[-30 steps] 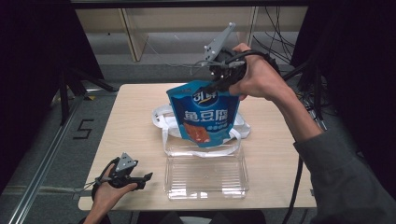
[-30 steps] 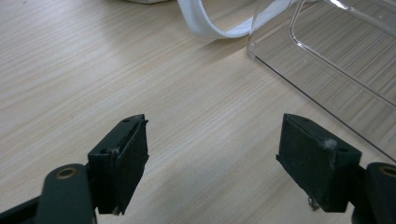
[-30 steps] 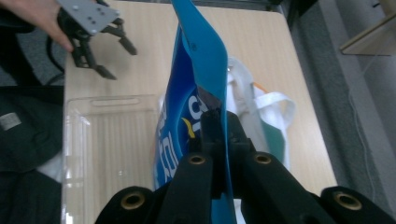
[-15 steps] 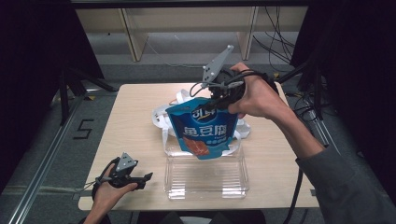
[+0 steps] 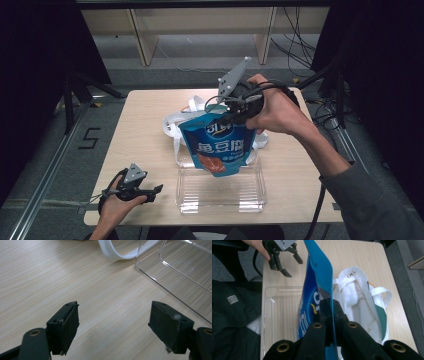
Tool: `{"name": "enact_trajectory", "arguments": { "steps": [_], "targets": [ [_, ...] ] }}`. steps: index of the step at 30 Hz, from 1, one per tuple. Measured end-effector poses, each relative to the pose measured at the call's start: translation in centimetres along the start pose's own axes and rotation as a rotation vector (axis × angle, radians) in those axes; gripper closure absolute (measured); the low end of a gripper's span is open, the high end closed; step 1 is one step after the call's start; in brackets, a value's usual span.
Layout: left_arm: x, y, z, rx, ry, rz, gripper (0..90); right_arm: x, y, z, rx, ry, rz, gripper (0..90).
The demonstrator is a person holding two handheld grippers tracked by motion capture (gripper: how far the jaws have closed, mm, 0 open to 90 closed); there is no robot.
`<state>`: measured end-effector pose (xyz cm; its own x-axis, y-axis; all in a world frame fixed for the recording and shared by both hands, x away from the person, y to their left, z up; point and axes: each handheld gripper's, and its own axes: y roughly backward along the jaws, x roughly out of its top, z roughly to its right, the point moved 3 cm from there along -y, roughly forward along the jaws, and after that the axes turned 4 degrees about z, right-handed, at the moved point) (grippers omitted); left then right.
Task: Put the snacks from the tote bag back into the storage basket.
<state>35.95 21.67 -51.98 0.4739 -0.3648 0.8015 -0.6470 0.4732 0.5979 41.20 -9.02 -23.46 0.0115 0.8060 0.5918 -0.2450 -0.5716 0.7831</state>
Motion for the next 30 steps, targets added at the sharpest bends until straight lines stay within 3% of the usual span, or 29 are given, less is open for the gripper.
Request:
{"name": "enact_trajectory", "arguments": {
  "steps": [1, 2, 3, 6, 8, 9, 11, 13, 14, 16, 19, 22, 24, 25, 29, 30],
  "targets": [
    [0.0, 0.1, 0.0, 0.001, -0.002, -0.004, 23.1, 0.1, 0.1, 0.0, 0.008, 0.023, 0.001, 90.0],
    [0.0, 0.1, 0.0, 0.002, 0.000, -0.001, 23.1, 0.1, 0.1, 0.0, 0.007, 0.025, 0.003, 90.0],
    [0.1, 0.0, 0.1, -0.004, 0.011, 0.005, 23.1, 0.0, 0.1, -0.3, 0.020, -0.003, -0.003, 90.0],
    [0.0, 0.0, 0.0, -0.002, -0.002, -0.009, 23.1, 0.0, -0.2, -0.4, 0.045, 0.023, 0.004, 90.0],
    [0.0, 0.0, 0.0, 0.003, 0.000, -0.002, 23.1, -0.1, -0.2, -0.5, 0.007, 0.028, 0.003, 90.0],
    [0.0, 0.0, 0.0, 0.003, 0.001, 0.002, 23.1, -0.1, -0.3, -0.6, 0.048, 0.019, 0.004, 90.0],
    [0.0, 0.0, 0.1, -0.013, 0.008, -0.008, 23.1, -0.2, -0.5, -0.7, 0.033, 0.030, 0.001, 90.0],
    [0.0, 0.0, 0.1, 0.000, 0.004, 0.001, 23.1, -0.2, -0.6, -0.8, 0.053, 0.025, 0.005, 90.0],
    [0.0, 0.0, 0.0, 0.001, 0.000, -0.001, 23.1, -0.4, -0.7, -1.0, 0.040, 0.001, -0.005, 90.0],
    [0.0, 0.0, 0.0, -0.005, 0.002, -0.007, 23.1, -0.5, -1.0, -0.9, 0.041, 0.031, 0.002, 90.0],
    [0.1, 0.0, -0.1, 0.000, -0.011, 0.002, 23.1, -0.8, -1.5, -1.0, 0.046, 0.003, -0.007, 90.0],
    [0.0, 0.1, 0.0, -0.012, -0.005, -0.009, 23.1, -1.2, -2.1, -0.9, 0.063, 0.024, -0.001, 90.0],
    [0.0, 0.0, 0.1, -0.003, 0.006, 0.002, 23.1, -1.6, -2.5, -0.9, 0.061, -0.005, -0.011, 90.0],
    [0.0, 0.0, 0.2, -0.009, 0.010, 0.002, 23.1, -1.6, -2.7, -0.7, 0.069, 0.023, -0.010, 90.0],
    [0.0, 0.0, 0.1, -0.010, 0.006, -0.006, 23.1, -2.1, -3.3, -0.8, 0.068, -0.004, -0.023, 90.0],
    [0.0, 0.0, 0.1, -0.012, 0.006, -0.006, 23.1, -2.1, -3.5, -0.5, 0.069, 0.017, -0.014, 90.0]
  ]
}}
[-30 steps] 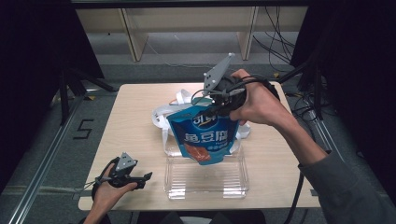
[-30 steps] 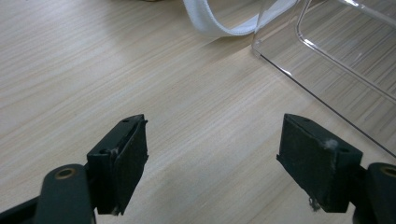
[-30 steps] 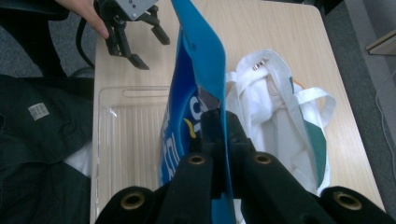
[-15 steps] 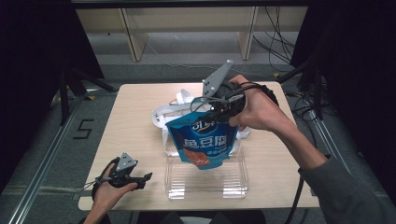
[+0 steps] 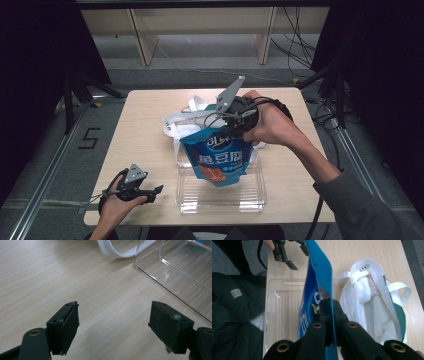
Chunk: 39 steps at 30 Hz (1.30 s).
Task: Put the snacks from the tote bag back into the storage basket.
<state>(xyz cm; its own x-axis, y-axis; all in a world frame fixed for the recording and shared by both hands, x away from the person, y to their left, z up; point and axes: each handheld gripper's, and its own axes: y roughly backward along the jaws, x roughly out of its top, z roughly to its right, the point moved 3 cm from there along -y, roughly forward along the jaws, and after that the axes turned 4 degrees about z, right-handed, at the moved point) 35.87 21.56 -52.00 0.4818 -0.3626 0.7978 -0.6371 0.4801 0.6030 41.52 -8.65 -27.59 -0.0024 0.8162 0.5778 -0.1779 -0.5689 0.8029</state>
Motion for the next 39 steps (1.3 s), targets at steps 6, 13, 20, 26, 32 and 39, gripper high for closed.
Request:
{"name": "enact_trajectory", "arguments": {
  "steps": [6, 13, 20, 26, 32, 39],
  "targets": [
    [0.0, 0.1, -0.1, -0.005, -0.011, -0.009, 23.1, -0.5, -0.8, 0.2, 0.016, -0.015, 0.004, 90.0],
    [0.0, 0.0, 0.0, -0.008, -0.016, -0.003, 23.0, -1.3, -1.7, 0.4, 0.034, -0.007, 0.006, 90.0],
    [0.0, 0.0, 0.0, -0.003, -0.018, -0.005, 23.0, -2.3, -2.1, 0.5, 0.022, -0.024, -0.001, 90.0],
    [0.0, 0.0, 0.0, -0.005, -0.014, -0.003, 23.0, -2.9, -2.0, 0.6, 0.016, -0.032, -0.001, 90.0],
    [0.0, 0.0, -0.1, 0.001, -0.018, -0.009, 23.0, -2.9, -1.9, 0.7, 0.028, -0.056, 0.031, 84.8],
    [0.0, 0.0, -0.1, -0.001, -0.016, -0.005, 23.0, -3.0, -1.2, 0.9, 0.004, -0.023, 0.072, 68.1]
  ]
}}
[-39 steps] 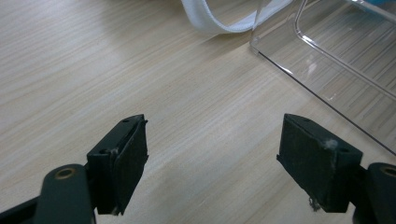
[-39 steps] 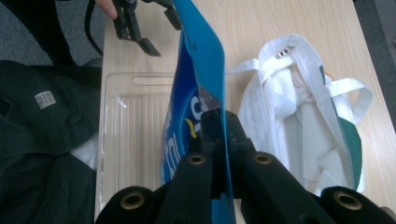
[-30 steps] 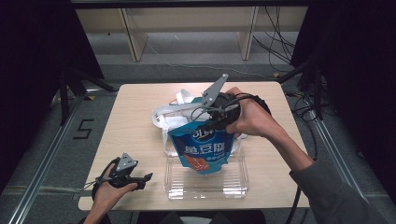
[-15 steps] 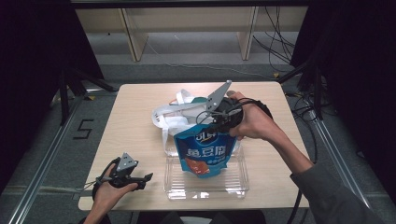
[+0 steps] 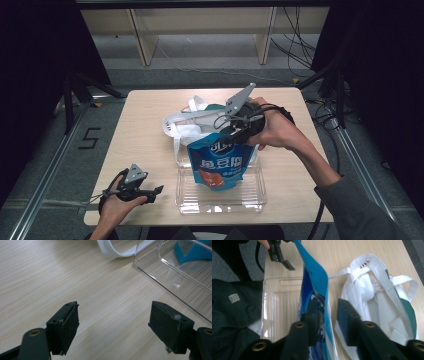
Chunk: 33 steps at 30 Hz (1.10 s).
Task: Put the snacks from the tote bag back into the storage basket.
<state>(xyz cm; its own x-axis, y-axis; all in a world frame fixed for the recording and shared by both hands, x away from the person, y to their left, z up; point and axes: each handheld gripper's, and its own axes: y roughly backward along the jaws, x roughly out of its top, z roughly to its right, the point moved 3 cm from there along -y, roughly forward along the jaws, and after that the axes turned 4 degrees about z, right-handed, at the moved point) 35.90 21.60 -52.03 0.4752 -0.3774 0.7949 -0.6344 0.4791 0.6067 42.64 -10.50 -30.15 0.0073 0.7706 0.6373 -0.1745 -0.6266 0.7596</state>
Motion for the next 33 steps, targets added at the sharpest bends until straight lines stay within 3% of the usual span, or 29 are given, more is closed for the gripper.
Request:
{"name": "enact_trajectory", "arguments": {
  "steps": [2, 5, 11, 12, 13, 14, 16, 17, 21, 23, 25, 26, 27, 28, 29, 30, 33],
  "targets": [
    [0.0, 0.0, 0.0, -0.002, 0.004, 0.002, 23.0, -0.2, 0.6, 0.0, -0.024, 0.003, 0.021, 63.3],
    [-0.1, 0.0, 0.1, -0.007, 0.020, 0.002, 22.9, -0.6, 1.6, -0.2, -0.047, -0.039, 0.063, 57.2],
    [0.0, -0.2, 0.1, -0.011, 0.008, 0.009, 22.9, -1.8, 3.0, -0.3, -0.086, -0.097, 0.126, 49.0],
    [0.0, 0.0, 0.1, -0.003, 0.003, -0.001, 23.0, -2.0, 3.2, -0.2, -0.100, -0.107, 0.127, 48.2],
    [-0.1, -0.1, 0.1, -0.006, 0.023, 0.000, 22.9, -2.3, 3.4, -0.2, -0.105, -0.115, 0.136, 48.2],
    [-0.1, -0.1, 0.1, -0.003, 0.027, 0.004, 23.0, -2.5, 3.5, -0.4, -0.093, -0.126, 0.146, 48.2],
    [0.0, -0.1, 0.0, -0.006, 0.006, -0.003, 23.0, -3.0, 3.8, -0.6, -0.095, -0.132, 0.159, 46.4],
    [-0.1, -0.2, 0.1, -0.005, 0.019, -0.004, 22.9, -3.3, 3.9, -0.6, -0.103, -0.140, 0.163, 45.2],
    [-0.1, -0.1, 0.1, -0.011, 0.002, -0.012, 22.9, -4.6, 4.4, -1.0, -0.120, -0.194, 0.175, 42.5],
    [0.0, -0.2, 0.1, -0.003, 0.014, -0.008, 23.0, -5.4, 4.8, -1.1, -0.130, -0.193, 0.190, 40.8],
    [-0.1, -0.2, 0.1, -0.009, 0.016, -0.006, 23.0, -6.1, 5.2, -1.4, -0.138, -0.207, 0.215, 40.3],
    [-0.1, -0.1, 0.1, -0.009, 0.011, -0.005, 23.0, -6.5, 5.3, -1.7, -0.138, -0.237, 0.228, 39.3],
    [-0.1, -0.2, 0.1, -0.003, 0.014, -0.004, 23.0, -6.9, 5.4, -1.9, -0.140, -0.223, 0.244, 38.4],
    [-0.1, -0.1, 0.0, -0.006, 0.016, -0.008, 23.0, -7.2, 5.4, -2.0, -0.159, -0.217, 0.259, 37.9],
    [-0.1, -0.1, 0.0, -0.004, 0.014, -0.007, 23.0, -7.6, 5.5, -2.3, -0.156, -0.262, 0.256, 37.3],
    [-0.1, -0.1, 0.0, -0.004, 0.017, -0.006, 23.0, -8.0, 5.4, -2.2, -0.169, -0.233, 0.267, 36.5],
    [-0.1, -0.1, 0.1, -0.006, 0.026, 0.002, 23.0, -9.2, 5.4, -2.5, -0.208, -0.279, 0.260, 35.6]
  ]
}}
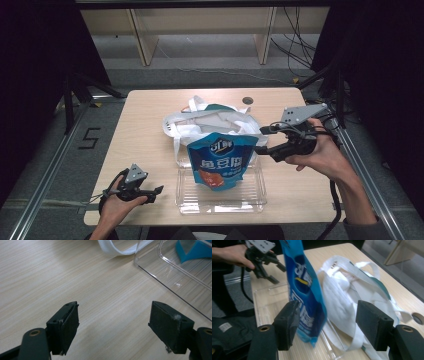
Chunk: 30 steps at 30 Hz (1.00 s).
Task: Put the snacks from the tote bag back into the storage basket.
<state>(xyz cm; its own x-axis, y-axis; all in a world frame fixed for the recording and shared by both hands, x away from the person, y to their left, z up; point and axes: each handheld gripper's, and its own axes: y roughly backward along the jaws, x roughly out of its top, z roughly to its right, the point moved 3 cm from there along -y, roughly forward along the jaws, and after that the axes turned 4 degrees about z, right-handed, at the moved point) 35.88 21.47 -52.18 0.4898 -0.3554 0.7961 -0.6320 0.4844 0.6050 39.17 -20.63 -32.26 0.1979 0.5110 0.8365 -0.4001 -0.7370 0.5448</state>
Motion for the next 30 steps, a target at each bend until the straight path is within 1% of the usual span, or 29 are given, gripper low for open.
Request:
{"name": "enact_trajectory", "arguments": {
  "steps": [1, 2, 3, 4, 5, 6, 7, 8, 9, 10, 12, 13, 14, 15, 16, 17, 18, 19, 20, 21, 22, 23, 24, 25, 26, 27, 28, 29, 30],
  "targets": [
    [0.0, 0.1, -0.1, 0.002, -0.011, -0.004, 22.9, -0.4, 0.0, 0.0, -0.009, -0.003, 0.016, 35.7],
    [0.1, 0.1, -0.1, 0.003, -0.017, 0.000, 23.0, -0.7, 0.1, 0.1, 0.000, 0.007, 0.014, 35.7],
    [0.1, 0.1, -0.1, 0.003, -0.016, 0.000, 23.0, -1.1, 0.1, 0.1, -0.012, 0.012, 0.028, 35.7],
    [0.1, 0.0, -0.1, 0.003, -0.011, 0.007, 23.0, -1.5, 0.2, 0.1, -0.015, -0.002, 0.034, 35.6],
    [0.1, 0.0, 0.0, 0.001, -0.004, 0.003, 23.0, -1.8, 0.3, 0.1, -0.016, -0.001, 0.032, 35.5],
    [0.0, 0.0, 0.0, -0.002, -0.004, -0.002, 23.0, -2.2, 0.3, 0.3, -0.038, 0.003, 0.035, 35.1],
    [0.0, 0.0, 0.0, 0.001, -0.011, 0.001, 23.0, -2.6, 0.4, 0.2, -0.051, -0.026, 0.038, 35.2],
    [0.0, 0.0, 0.0, -0.004, 0.000, -0.005, 23.0, -3.0, 0.4, 0.3, -0.042, -0.020, 0.033, 35.2],
    [0.0, 0.0, 0.0, -0.002, 0.002, -0.001, 23.0, -3.4, 0.4, 0.3, -0.057, -0.029, 0.038, 35.2],
    [0.1, 0.0, -0.1, 0.005, -0.011, 0.003, 23.0, -3.8, 0.5, 0.2, -0.061, -0.046, 0.026, 35.1],
    [0.1, 0.1, -0.1, 0.001, -0.018, 0.001, 23.0, -4.5, 0.2, 0.5, -0.079, -0.029, 0.036, 35.2],
    [0.1, 0.0, -0.1, 0.006, -0.019, 0.010, 23.0, -4.8, 0.3, 0.5, -0.075, -0.062, 0.008, 35.2],
    [0.1, 0.0, 0.0, 0.000, -0.001, 0.010, 23.0, -5.0, 0.2, 0.7, -0.083, -0.059, 0.014, 35.1],
    [0.2, 0.0, 0.0, -0.004, -0.001, 0.003, 23.0, -5.3, 0.1, 0.8, -0.104, -0.068, 0.017, 35.1],
    [0.2, 0.1, 0.0, -0.008, -0.004, 0.000, 23.0, -5.5, 0.0, 1.0, -0.116, -0.059, 0.020, 34.8],
    [0.2, 0.0, 0.1, -0.007, -0.005, 0.005, 23.0, -5.8, 0.1, 1.1, -0.116, -0.076, -0.004, 34.7],
    [0.2, 0.1, 0.1, -0.011, -0.004, -0.003, 23.0, -6.0, 0.1, 1.4, -0.128, -0.067, 0.008, 34.8],
    [0.2, 0.0, 0.1, -0.008, -0.002, 0.006, 23.0, -6.3, 0.1, 1.5, -0.128, -0.085, 0.010, 34.7],
    [0.2, 0.1, 0.1, -0.009, -0.003, -0.004, 23.0, -6.6, 0.2, 1.7, -0.140, -0.086, 0.017, 34.6],
    [0.2, 0.2, 0.0, -0.006, -0.013, -0.002, 23.0, -6.8, 0.3, 1.8, -0.149, -0.093, 0.016, 34.5],
    [0.2, 0.1, 0.1, 0.001, -0.012, 0.016, 23.0, -7.1, 0.3, 1.9, -0.150, -0.098, 0.012, 34.3],
    [0.2, 0.3, 0.0, -0.002, -0.018, 0.004, 23.0, -7.3, 0.3, 2.0, -0.157, -0.115, 0.012, 34.2],
    [0.2, 0.3, 0.0, -0.002, -0.018, 0.004, 23.0, -7.6, 0.2, 2.2, -0.160, -0.108, 0.008, 34.2],
    [0.1, 0.3, 0.0, -0.001, -0.018, 0.009, 23.0, -7.7, 0.1, 2.2, -0.161, -0.119, 0.007, 34.2],
    [0.2, 0.3, 0.0, 0.001, -0.018, 0.005, 23.0, -7.9, 0.0, 2.4, -0.165, -0.115, 0.015, 34.0],
    [0.2, 0.2, 0.0, 0.001, 0.002, 0.009, 23.0, -8.0, 0.0, 2.4, -0.169, -0.116, 0.012, 33.6],
    [0.2, 0.2, 0.0, -0.002, -0.002, 0.005, 23.0, -8.0, 0.1, 2.5, -0.163, -0.107, 0.005, 32.7],
    [0.3, 0.2, 0.0, -0.004, -0.003, 0.008, 23.0, -8.1, 0.1, 2.5, -0.174, -0.102, 0.012, 32.5],
    [0.3, 0.2, 0.0, -0.006, -0.013, 0.016, 23.0, -8.2, 0.1, 2.4, -0.173, -0.125, 0.010, 32.1]
  ]
}}
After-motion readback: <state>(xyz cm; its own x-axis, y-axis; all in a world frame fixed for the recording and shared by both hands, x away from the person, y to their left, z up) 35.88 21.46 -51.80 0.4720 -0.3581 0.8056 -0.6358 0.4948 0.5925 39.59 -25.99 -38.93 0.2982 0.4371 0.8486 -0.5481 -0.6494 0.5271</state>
